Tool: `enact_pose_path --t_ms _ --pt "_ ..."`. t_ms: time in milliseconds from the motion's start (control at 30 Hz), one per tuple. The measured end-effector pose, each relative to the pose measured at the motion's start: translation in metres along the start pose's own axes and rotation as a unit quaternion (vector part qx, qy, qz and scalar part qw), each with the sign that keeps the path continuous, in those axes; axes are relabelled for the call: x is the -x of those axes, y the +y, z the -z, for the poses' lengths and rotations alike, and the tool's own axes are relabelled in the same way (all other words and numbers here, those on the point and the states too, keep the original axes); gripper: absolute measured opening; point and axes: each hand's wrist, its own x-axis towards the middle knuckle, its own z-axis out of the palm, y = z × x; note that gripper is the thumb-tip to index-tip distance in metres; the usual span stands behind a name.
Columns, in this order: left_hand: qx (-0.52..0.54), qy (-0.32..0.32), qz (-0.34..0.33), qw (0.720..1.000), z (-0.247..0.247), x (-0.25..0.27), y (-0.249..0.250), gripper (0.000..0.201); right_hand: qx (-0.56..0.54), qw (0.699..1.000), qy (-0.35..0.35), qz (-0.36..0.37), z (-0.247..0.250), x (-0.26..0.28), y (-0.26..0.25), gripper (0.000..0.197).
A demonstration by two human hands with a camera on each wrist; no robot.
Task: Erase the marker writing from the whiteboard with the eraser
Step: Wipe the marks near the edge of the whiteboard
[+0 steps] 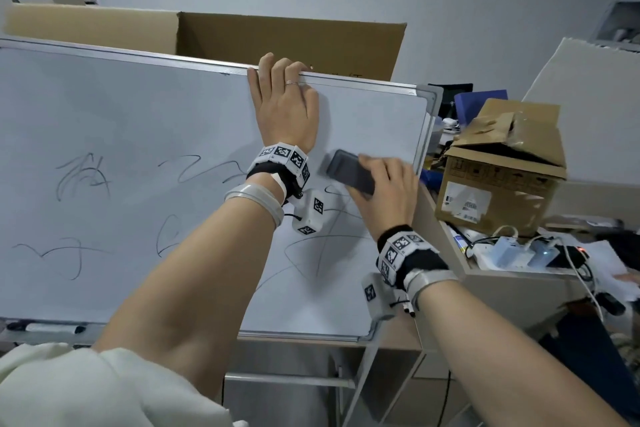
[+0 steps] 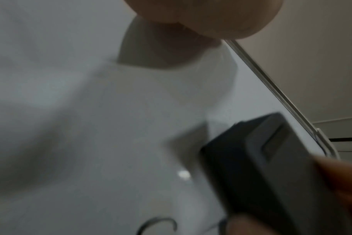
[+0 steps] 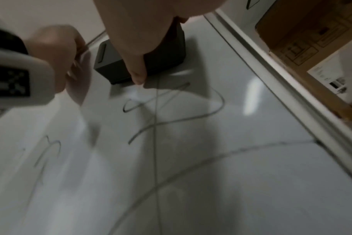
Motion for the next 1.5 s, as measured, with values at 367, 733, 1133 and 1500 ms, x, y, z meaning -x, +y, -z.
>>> enact_pose_path --t_ms 367,733,1133,1500 --pt "-0.002 0.034 0.283 0.958 0.021 0.121 -0.026 0.065 -0.031 0.998 0.035 -0.045 -0.002 0.001 -0.009 0.054" --pt "-0.024 -0.097 0.274 0.956 0.016 0.184 -0.055 0.086 -0.034 0.998 0.042 -0.027 -0.019 0.014 -0.013 0.048" --pt "-0.033 -0.085 0.269 0.959 0.014 0.186 -0.062 0.083 0.037 0.993 0.062 -0.094 -0.016 -0.004 -0.017 0.052" --pt "-0.046 -0.082 0.248 0.964 0.015 0.192 -0.075 0.082 0.033 0.999 -0.006 0.019 -0.04 0.034 -0.025 0.045"
